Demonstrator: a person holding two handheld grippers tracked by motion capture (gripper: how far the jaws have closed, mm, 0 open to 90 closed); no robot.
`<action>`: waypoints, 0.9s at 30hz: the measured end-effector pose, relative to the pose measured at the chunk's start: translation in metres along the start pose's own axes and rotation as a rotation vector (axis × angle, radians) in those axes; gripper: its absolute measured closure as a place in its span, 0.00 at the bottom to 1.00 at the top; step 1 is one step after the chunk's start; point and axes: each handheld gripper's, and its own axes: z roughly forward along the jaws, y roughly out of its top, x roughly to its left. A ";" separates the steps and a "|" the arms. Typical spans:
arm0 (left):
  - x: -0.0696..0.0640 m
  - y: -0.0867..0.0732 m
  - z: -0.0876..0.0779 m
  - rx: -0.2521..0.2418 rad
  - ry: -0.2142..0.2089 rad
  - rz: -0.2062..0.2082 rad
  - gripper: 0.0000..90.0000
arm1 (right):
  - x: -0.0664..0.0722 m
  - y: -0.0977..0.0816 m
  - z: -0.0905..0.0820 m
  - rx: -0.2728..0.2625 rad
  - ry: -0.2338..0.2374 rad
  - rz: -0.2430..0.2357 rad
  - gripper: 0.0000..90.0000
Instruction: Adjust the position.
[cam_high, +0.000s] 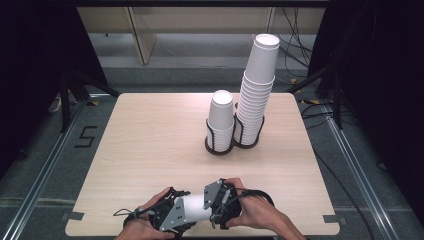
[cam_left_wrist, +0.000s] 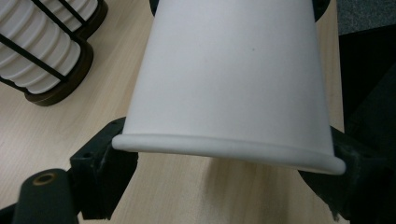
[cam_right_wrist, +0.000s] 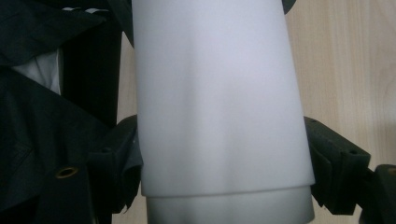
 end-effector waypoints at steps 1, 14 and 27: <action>0.002 -0.001 0.000 -0.001 0.007 0.008 0.16 | 0.000 0.000 0.000 -0.007 0.001 -0.007 0.27; 0.011 -0.012 -0.010 -0.405 0.005 -0.206 0.07 | -0.022 -0.018 -0.020 -0.282 0.109 0.007 0.27; 0.011 -0.012 -0.013 -0.467 -0.001 -0.198 0.07 | -0.026 -0.023 -0.017 -0.349 0.164 0.027 0.27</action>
